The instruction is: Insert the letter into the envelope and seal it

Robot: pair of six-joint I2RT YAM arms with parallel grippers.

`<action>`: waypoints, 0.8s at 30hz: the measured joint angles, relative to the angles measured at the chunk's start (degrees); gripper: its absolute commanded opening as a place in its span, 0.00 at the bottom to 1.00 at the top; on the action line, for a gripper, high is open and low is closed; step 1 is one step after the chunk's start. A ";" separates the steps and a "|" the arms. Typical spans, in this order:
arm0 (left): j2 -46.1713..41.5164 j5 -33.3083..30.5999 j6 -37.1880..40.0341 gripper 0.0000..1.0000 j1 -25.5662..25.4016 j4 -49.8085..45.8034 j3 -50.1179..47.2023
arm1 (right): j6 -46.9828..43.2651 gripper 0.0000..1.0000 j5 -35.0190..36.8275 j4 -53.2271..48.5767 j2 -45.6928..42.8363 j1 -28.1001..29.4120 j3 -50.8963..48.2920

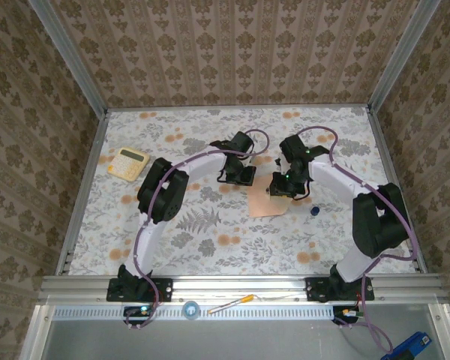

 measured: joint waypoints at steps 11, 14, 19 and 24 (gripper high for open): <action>0.02 -0.20 0.46 0.00 -0.20 -0.50 0.22 | -1.11 0.17 0.02 -2.45 3.93 0.37 2.73; 0.02 -0.20 0.83 0.00 -0.22 -0.52 0.22 | -1.11 0.16 0.02 -2.71 4.79 0.37 3.65; 0.02 -0.20 1.29 0.00 -0.22 -0.68 0.31 | -1.09 0.15 0.07 -3.10 6.27 0.37 5.44; 0.04 -0.20 1.29 0.00 -0.22 -0.70 0.31 | -1.09 0.13 0.04 -3.08 7.52 0.37 7.02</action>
